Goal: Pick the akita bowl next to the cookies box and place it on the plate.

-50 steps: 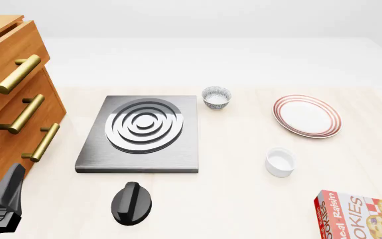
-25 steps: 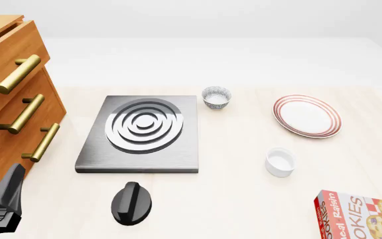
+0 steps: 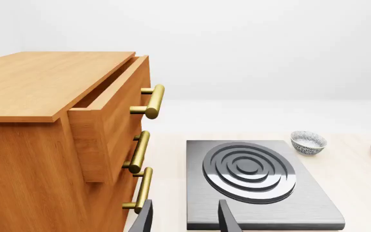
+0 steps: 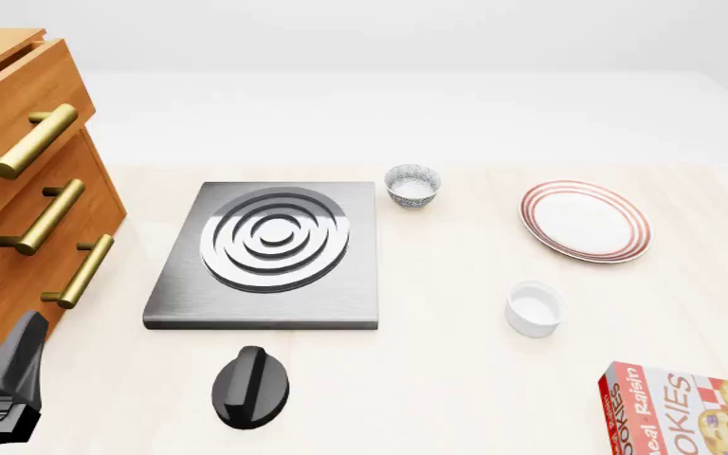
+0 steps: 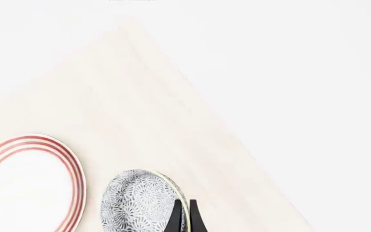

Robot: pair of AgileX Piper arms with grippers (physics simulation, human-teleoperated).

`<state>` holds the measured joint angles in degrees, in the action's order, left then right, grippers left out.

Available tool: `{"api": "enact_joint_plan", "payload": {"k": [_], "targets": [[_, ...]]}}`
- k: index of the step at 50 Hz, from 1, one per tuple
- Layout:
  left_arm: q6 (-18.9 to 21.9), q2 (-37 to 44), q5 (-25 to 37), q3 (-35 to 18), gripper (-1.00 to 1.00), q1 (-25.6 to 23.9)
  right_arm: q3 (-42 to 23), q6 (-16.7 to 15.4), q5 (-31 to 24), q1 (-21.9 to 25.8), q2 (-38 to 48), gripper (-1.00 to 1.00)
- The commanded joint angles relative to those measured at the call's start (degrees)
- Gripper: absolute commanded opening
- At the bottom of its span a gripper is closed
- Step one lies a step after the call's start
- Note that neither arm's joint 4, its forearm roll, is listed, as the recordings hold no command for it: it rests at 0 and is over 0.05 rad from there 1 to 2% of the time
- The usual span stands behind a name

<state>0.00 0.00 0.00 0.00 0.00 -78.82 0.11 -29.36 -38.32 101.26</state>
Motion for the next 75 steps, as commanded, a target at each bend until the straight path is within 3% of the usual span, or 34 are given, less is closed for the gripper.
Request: {"api": "enact_joint_plan", "payload": {"k": [1, 25, 45, 66, 70, 72, 75], "targets": [[0.00, 0.00, 0.00, 0.00, 1.00, 0.00, -1.08, 0.90, -1.27, 2.95, -1.28, -1.00], [0.00, 0.00, 0.00, 0.00, 1.00, 0.00, -4.95, 1.93, -4.61, 10.29, -2.45, -1.00], [0.00, 0.00, 0.00, 0.00, 1.00, 0.00, -4.25, 3.15, -3.66, 14.43, -2.10, -1.00], [0.00, 0.00, 0.00, 0.00, 1.00, 0.00, -5.06, 11.22, -2.77, 21.18, 2.44, -1.00], [0.00, 0.00, 0.00, 0.00, 1.00, 0.00, -5.09, 11.53, -2.59, 21.48, 2.91, -1.00], [0.00, 0.00, 0.00, 0.00, 1.00, 0.00, -4.81, 13.33, -2.22, 22.75, 3.25, -1.00], [0.00, 0.00, 0.00, 0.00, 1.00, 0.00, -4.70, 13.06, -2.11, 22.56, 3.42, -1.00]]}}
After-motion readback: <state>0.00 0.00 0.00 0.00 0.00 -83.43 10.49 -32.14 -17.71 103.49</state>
